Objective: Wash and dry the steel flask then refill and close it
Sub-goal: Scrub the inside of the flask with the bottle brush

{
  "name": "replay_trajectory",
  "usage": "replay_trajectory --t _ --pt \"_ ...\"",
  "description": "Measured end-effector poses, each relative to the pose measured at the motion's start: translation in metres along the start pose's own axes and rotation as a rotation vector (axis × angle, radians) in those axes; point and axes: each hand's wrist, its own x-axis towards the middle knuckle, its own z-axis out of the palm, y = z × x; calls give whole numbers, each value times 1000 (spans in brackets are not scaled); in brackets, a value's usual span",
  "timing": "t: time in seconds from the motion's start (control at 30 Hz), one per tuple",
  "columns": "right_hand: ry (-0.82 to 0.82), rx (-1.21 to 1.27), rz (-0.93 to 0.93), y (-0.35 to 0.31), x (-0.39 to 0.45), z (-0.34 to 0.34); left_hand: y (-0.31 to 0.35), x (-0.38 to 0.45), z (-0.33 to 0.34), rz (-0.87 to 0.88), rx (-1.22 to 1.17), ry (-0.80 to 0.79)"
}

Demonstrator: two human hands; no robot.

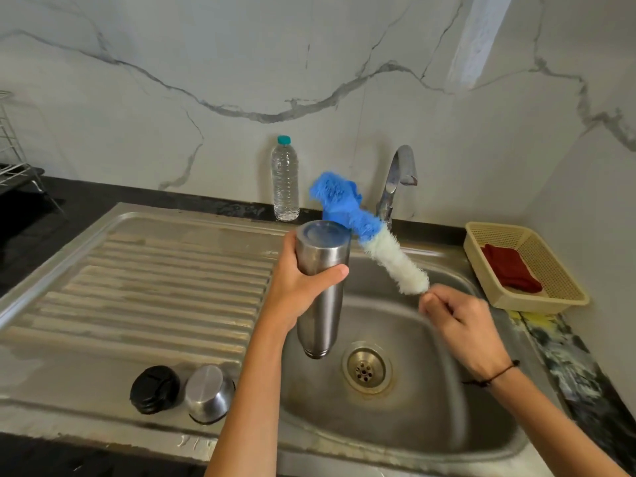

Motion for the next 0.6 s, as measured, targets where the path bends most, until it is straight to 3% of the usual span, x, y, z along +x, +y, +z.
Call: replay_trajectory --t 0.1,0.2,0.33,0.6 --pt "142 -192 -108 -25 -4 -20 -5 2 7 -26 5 58" --pt "147 -453 -95 -58 -11 -31 -13 3 16 -43 33 124" --pt "-54 -772 -32 -98 -12 -29 -16 0 26 -10 123 164" --pt "-291 -934 31 -121 -31 -33 -23 -1 23 -20 139 266"
